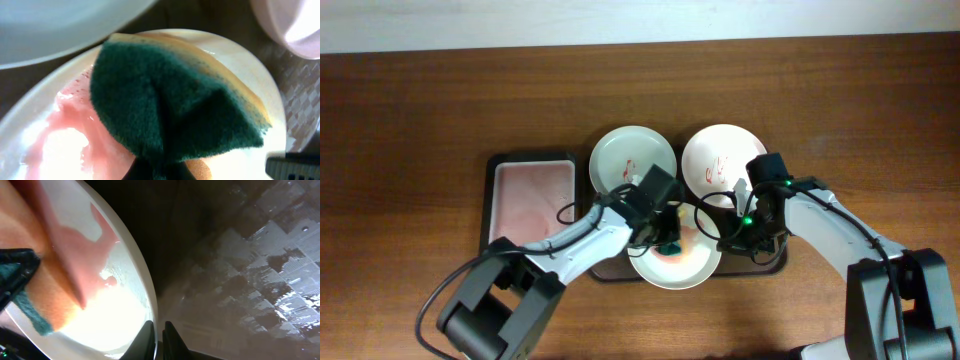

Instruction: Clean dirty plates on tray and stack at the side

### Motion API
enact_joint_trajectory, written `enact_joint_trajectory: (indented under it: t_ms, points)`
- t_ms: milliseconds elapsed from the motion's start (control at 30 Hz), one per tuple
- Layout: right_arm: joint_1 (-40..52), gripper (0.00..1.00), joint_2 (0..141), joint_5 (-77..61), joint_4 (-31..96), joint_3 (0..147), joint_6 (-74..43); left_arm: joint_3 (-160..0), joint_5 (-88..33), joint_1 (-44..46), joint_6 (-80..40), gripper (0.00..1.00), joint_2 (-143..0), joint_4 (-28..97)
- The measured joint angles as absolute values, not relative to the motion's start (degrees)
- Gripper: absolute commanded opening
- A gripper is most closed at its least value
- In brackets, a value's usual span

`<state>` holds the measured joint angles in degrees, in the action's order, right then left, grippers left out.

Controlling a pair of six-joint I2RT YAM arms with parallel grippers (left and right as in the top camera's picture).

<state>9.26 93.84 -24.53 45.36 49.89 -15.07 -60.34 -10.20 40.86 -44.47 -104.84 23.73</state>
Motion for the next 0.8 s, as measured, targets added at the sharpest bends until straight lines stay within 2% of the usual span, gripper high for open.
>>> enact_joint_trajectory:
  t_ms: [100, 133, 167, 267, 433, 467, 667, 800]
  points:
    - [9.3, 0.09, 93.8, -24.5, 45.4, 50.1, -15.0, -60.3, -13.3, 37.1, -40.8, 0.0, -103.2, 26.6]
    - [9.3, 0.15, 93.8, -24.3, 45.5, 50.1, -15.0, -60.2, -13.3, 36.5, -40.1, 0.0, -102.0, 26.9]
    - [9.3, 0.26, 93.8, -24.0, 45.8, 50.1, -15.1, -60.2, -13.3, 35.8, -39.7, 0.0, -100.2, 27.1]
    - [9.3, 0.29, 93.8, -23.2, 46.0, 50.1, -15.2, -60.2, -13.0, 33.9, -37.2, 0.0, -93.8, 27.3]
    - [9.5, 0.27, 93.8, -23.0, 46.0, 50.1, -15.3, -60.2, -9.4, 32.1, -33.1, 0.0, -90.0, 32.7]
    - [9.7, 0.24, 93.8, -22.9, 46.0, 50.1, -15.2, -60.2, -8.3, 31.5, -32.5, 0.0, -90.0, 34.2]
    - [11.9, 0.04, 93.8, -22.3, 44.5, 50.0, -15.1, -60.2, -4.2, 19.5, -25.4, 0.0, -90.0, 41.2]
    - [11.9, 0.04, 93.8, -21.6, 43.8, 50.0, -15.2, -60.2, -3.8, 11.4, -19.3, 0.0, -90.0, 43.6]
